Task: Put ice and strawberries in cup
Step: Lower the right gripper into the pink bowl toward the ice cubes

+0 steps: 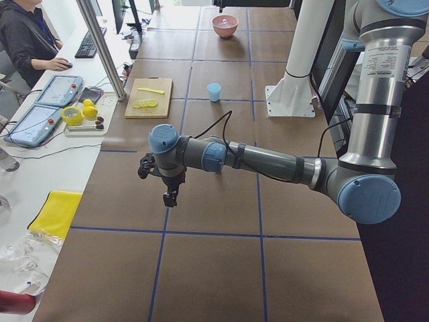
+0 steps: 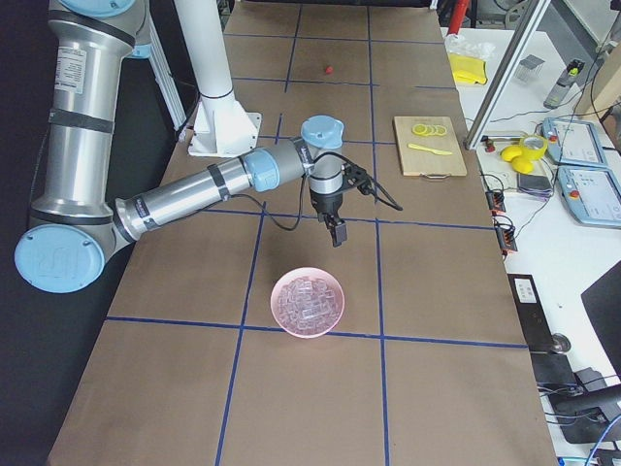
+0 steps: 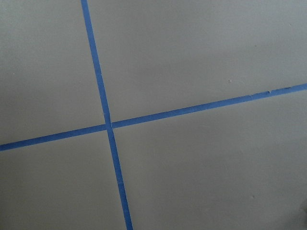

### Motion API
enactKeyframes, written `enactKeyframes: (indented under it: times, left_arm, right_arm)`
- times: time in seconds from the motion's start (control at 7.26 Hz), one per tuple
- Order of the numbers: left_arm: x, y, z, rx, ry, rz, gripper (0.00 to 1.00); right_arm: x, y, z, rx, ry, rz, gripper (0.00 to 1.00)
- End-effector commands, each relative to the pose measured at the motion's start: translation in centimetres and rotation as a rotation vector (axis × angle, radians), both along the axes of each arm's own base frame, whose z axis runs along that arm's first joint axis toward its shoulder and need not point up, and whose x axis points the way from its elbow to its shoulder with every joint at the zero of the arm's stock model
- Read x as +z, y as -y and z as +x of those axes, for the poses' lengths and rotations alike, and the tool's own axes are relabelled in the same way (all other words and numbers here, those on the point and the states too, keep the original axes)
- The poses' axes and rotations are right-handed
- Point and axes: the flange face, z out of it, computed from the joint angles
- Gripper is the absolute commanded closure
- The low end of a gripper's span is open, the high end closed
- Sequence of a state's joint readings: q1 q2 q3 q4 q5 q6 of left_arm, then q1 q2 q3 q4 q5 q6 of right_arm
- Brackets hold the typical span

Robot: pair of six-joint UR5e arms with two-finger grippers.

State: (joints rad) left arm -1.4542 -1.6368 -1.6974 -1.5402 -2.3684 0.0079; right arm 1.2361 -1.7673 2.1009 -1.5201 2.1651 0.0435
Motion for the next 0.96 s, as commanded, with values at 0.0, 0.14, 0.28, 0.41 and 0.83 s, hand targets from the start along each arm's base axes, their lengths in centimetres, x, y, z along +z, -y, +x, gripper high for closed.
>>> enactKeyframes:
  times: [0.0,0.14,0.28,0.41,0.83]
  left_arm:
    - [0.0,0.0,0.0,0.000,0.000,0.001,0.00]
    - [0.0,0.0,0.0,0.000,0.000,0.001,0.00]
    - [-0.1,0.1,0.0,0.000,0.000,0.002,0.00]
    - [-0.2,0.1,0.0,0.000,0.000,0.004,0.00]
    - [-0.7,0.0,0.0,0.000,-0.002,0.013,0.00]
  right_arm:
    - [6.7,-0.4,1.9,0.011,0.061,-0.038,0.01]
    - [10.4,-1.0,2.2,0.005,0.058,-0.038,0.01]
    - [13.0,-1.0,2.2,0.012,0.069,-0.021,0.01]
    - [14.3,-1.1,2.1,0.011,0.077,-0.042,0.01]
    - [15.4,-1.2,2.1,0.007,0.075,-0.065,0.15]
